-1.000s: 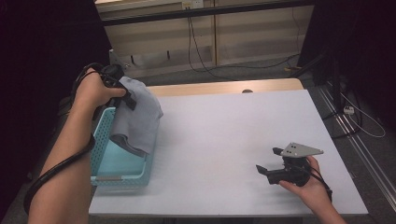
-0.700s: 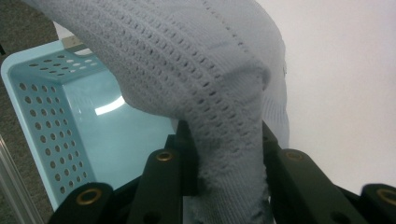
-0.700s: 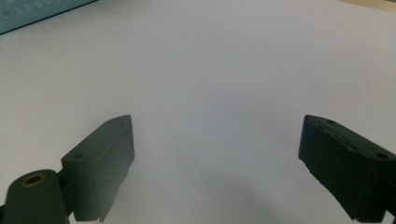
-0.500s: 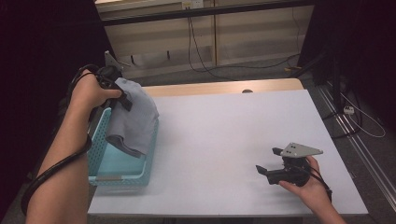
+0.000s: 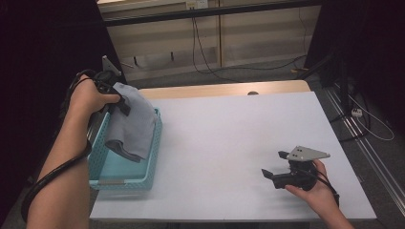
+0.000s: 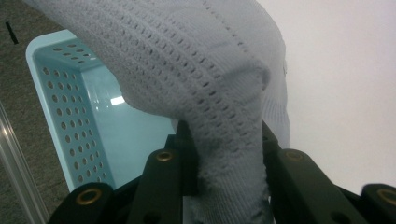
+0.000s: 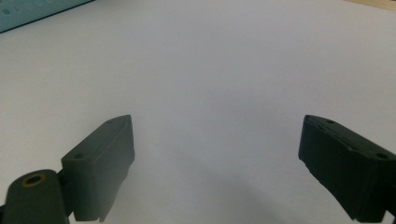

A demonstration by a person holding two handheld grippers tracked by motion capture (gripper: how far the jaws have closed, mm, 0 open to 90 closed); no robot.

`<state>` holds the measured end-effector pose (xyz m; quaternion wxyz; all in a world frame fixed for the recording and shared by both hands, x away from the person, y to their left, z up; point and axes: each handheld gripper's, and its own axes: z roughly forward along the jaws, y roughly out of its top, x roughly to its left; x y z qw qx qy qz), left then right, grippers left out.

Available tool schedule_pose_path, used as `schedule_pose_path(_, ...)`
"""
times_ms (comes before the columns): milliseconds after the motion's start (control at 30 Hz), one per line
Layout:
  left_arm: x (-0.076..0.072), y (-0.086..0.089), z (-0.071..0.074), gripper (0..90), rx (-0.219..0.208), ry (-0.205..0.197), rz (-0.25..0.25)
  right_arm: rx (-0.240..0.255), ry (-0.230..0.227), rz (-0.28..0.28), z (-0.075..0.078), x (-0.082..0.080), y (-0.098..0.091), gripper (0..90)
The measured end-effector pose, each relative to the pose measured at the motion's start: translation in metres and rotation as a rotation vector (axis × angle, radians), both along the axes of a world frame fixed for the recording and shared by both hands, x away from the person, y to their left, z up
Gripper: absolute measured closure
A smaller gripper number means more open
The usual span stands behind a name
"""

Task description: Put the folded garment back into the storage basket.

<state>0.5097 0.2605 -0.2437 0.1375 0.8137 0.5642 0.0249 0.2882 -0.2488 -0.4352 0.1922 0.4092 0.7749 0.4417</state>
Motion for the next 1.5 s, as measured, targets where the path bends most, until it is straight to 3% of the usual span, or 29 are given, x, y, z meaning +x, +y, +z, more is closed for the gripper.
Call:
schedule_pose_path(133, 0.002, 0.004, -0.006, 71.8, -0.001, 0.004, 0.008, -0.001, -0.001, 0.001, 0.000, 0.000, 0.000, 10.6)
schedule_pose_path(333, 0.003, 0.008, -0.018, 71.8, 0.029, 0.009, 0.020, -0.002, 0.001, 0.001, 0.000, 0.000, 0.000, 10.6)
schedule_pose_path(700, 0.004, 0.013, -0.031, 71.6, 0.025, 0.011, 0.021, -0.004, 0.002, 0.004, -0.002, 0.001, 0.000, 10.7)
schedule_pose_path(1500, 0.000, 0.015, -0.045, 71.6, 0.030, 0.026, 0.028, -0.004, 0.002, 0.003, -0.001, 0.000, 0.001, 10.6)
